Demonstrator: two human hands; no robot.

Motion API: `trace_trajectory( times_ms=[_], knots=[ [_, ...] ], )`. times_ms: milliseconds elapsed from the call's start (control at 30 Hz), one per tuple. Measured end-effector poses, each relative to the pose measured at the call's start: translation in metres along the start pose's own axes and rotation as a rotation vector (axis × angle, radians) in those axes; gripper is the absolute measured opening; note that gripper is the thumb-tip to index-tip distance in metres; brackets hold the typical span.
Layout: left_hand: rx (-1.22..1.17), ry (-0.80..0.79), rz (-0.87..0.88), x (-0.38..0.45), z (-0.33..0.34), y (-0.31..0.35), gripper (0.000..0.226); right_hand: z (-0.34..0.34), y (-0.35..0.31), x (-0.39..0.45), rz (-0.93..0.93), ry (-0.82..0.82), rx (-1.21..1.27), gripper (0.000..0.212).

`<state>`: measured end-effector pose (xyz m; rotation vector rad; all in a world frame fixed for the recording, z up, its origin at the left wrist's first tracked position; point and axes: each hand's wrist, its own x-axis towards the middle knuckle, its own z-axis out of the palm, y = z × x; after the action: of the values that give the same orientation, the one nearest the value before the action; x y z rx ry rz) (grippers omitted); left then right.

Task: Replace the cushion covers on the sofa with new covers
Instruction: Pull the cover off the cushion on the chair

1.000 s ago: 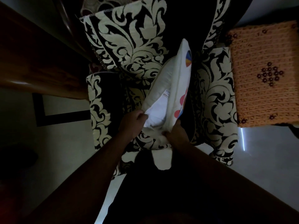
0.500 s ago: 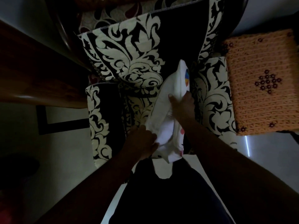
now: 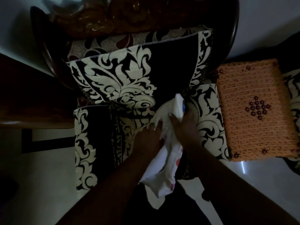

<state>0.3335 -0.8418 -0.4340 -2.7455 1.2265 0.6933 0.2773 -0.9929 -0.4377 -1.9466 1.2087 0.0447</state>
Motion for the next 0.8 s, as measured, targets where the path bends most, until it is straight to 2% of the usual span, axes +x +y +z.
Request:
trace_trajectory(
  times_ms=[67,133,233,300,400,467,533,600,667,733,800],
  knots=[
    [0.062,0.089,0.027,-0.006,0.009,0.002,0.076,-0.006,-0.012,0.021,-0.037,0.014,0.027,0.069],
    [0.069,0.143,0.038,-0.009,0.015,0.0,0.07,-0.012,-0.014,0.041,-0.101,-0.002,-0.034,0.052],
    [0.009,0.076,0.002,-0.008,0.015,-0.016,0.066,-0.022,-0.005,0.066,-0.092,-0.008,-0.138,0.037],
    [0.0,0.05,-0.016,-0.008,0.017,-0.034,0.066,-0.032,0.005,0.079,-0.006,-0.017,-0.149,0.039],
    [-0.137,0.042,-0.022,-0.004,0.011,-0.051,0.064,-0.033,0.013,0.085,0.062,-0.09,-0.11,0.046],
    [-0.243,0.068,-0.036,0.006,0.001,-0.045,0.07,-0.025,0.005,0.082,-0.002,-0.05,-0.071,0.044],
    [-0.313,0.071,-0.085,0.022,-0.005,-0.029,0.089,-0.016,-0.011,0.074,-0.108,0.043,-0.033,0.046],
    [-0.294,0.076,-0.143,0.04,-0.008,-0.016,0.095,-0.008,-0.022,0.064,-0.152,0.055,0.027,0.048],
    [-0.194,0.121,-0.148,0.058,-0.011,-0.01,0.081,-0.002,-0.02,0.063,-0.097,-0.034,0.09,0.04],
    [-0.111,0.147,-0.071,0.067,-0.014,-0.009,0.055,0.004,-0.005,0.075,0.007,-0.09,0.171,0.032],
    [-0.093,0.143,0.052,0.069,-0.013,-0.012,0.031,-0.001,0.012,0.096,0.098,-0.075,0.164,0.038]
  ],
)
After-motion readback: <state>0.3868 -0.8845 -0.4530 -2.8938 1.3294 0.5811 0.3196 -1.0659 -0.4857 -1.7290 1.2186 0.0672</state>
